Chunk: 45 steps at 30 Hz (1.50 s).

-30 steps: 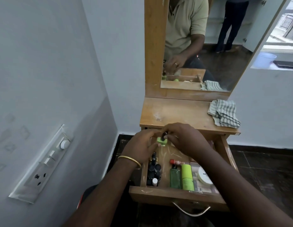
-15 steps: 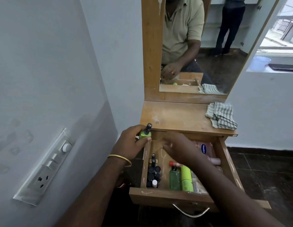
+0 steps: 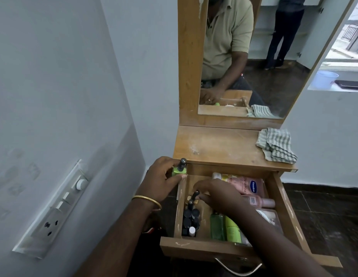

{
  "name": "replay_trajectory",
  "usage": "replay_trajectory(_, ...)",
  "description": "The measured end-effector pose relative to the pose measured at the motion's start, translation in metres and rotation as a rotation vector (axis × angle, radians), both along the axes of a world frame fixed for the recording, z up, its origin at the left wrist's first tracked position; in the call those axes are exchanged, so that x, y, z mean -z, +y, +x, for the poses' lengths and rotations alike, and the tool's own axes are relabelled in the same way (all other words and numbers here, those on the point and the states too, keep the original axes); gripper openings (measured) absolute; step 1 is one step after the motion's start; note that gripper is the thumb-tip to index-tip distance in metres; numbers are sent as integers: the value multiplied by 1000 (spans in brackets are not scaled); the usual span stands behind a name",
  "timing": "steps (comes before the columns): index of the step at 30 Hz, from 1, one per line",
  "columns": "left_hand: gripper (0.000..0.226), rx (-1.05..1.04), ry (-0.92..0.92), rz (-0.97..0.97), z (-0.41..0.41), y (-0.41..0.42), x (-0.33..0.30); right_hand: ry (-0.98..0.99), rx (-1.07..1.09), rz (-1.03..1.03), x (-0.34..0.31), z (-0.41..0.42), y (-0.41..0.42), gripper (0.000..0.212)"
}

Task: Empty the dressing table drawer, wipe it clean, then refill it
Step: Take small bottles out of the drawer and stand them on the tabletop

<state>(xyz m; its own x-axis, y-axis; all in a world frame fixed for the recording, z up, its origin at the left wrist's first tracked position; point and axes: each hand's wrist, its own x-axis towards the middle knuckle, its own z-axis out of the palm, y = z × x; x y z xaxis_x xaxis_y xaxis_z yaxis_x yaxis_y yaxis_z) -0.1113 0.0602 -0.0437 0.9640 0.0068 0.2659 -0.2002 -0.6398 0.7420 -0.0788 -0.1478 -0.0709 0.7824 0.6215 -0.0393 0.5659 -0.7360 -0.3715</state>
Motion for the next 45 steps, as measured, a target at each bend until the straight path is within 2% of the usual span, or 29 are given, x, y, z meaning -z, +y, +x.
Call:
replay_trajectory(3, 29, -6, 10, -64, 8, 0, -2, 94, 95, 184, -5, 4, -9, 14)
replay_trajectory(5, 29, -22, 10, -80, 17, 1, -6, 113, 148, 329, -16, 9, -15, 17)
replay_trajectory(8, 31, -44, -1, -67, 39, 4, -14, 102, 206, 532, -42, 25, -16, 24)
replay_trajectory(10, 34, -45, 4, -80, 60, 3, -20, 31, 225, 595, -59, 44, -11, 26)
replay_trajectory(17, 34, -104, 93, -70, 138, -4, -32, -187, 310, 520, -74, 123, 19, 25)
replay_trajectory(24, 35, -114, 109, 4, 188, 2, -20, -133, 346, 400, -76, 161, 38, 30)
replay_trajectory(35, 33, -139, -5, 56, 200, -6, -9, -163, 359, 468, -68, 177, 43, 24)
replay_trajectory(39, 37, -179, -16, 75, 202, -10, -6, -266, 368, 492, -58, 178, 44, 31)
replay_trajectory(45, 42, -207, 15, 83, 198, -14, -11, -302, 367, 490, -55, 176, 40, 44)
